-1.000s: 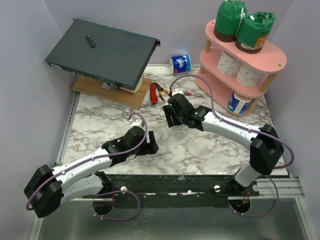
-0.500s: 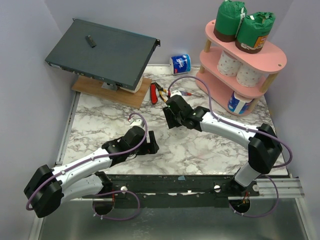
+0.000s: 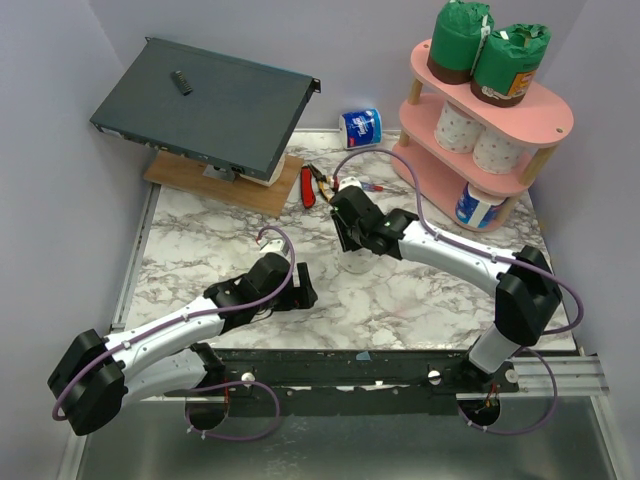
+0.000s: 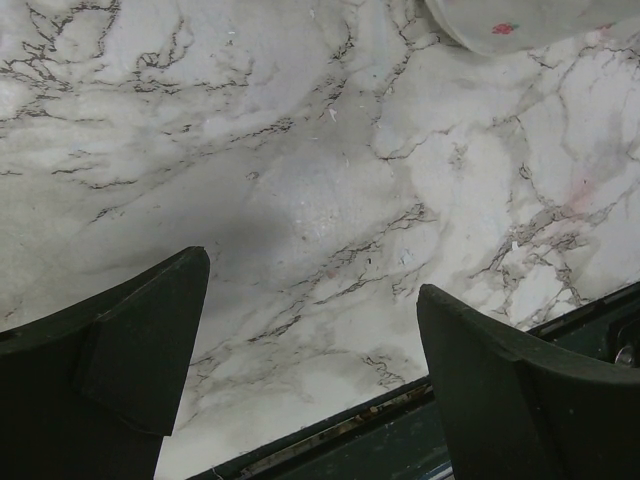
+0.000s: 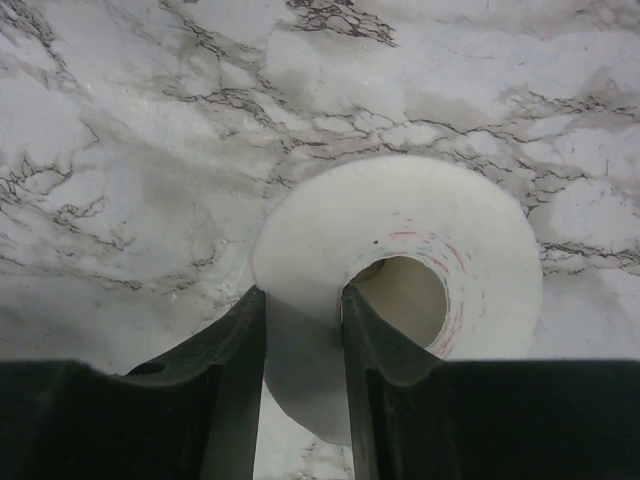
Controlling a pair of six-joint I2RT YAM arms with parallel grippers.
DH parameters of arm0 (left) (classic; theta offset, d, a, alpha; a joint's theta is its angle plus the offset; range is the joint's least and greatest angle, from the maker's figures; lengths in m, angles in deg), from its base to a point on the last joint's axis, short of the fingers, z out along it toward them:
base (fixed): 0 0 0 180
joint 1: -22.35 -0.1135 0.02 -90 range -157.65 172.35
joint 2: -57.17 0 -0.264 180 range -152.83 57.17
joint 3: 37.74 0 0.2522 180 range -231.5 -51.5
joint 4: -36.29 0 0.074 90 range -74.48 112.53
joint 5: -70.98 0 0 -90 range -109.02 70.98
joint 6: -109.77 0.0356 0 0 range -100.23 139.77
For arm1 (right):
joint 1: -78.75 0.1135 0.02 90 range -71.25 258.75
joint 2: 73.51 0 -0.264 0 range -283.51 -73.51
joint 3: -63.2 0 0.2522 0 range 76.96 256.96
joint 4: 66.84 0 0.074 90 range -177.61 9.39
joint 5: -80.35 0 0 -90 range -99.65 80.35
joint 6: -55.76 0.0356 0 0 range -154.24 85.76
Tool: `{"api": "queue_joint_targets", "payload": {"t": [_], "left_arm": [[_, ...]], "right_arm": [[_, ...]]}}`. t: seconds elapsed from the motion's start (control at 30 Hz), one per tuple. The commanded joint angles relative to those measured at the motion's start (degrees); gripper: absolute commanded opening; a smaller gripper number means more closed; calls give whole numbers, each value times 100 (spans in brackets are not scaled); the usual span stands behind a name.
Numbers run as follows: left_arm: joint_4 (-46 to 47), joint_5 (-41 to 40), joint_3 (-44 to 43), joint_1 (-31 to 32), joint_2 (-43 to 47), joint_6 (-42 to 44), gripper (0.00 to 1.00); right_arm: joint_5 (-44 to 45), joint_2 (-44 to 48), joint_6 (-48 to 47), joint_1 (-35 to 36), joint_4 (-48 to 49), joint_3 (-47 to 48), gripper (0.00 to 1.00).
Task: Place and organize the paper towels onto the shelf
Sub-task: Pick up the paper towel from the center of the board, then place the paper towel on the shelf.
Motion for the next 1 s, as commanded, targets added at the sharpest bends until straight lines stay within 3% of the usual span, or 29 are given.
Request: {"api": "queue_joint_targets", "payload": {"t": [0.0, 0.27, 0.67, 0.97], "left_arm": [[93, 96, 30, 29, 8, 67, 90], [-62, 45, 24, 29, 116, 92, 90], [-429, 17, -160, 29, 292, 274, 90], [-608, -55, -385, 29, 176, 410, 90]], "right_arm": [[446, 2, -245, 47, -131, 525, 30], [1213, -303, -787, -20, -377, 1765, 27], [1378, -1162, -1247, -1149, -323, 3817, 27], [1568, -1923, -1587, -1621, 71, 4802, 26]]}}
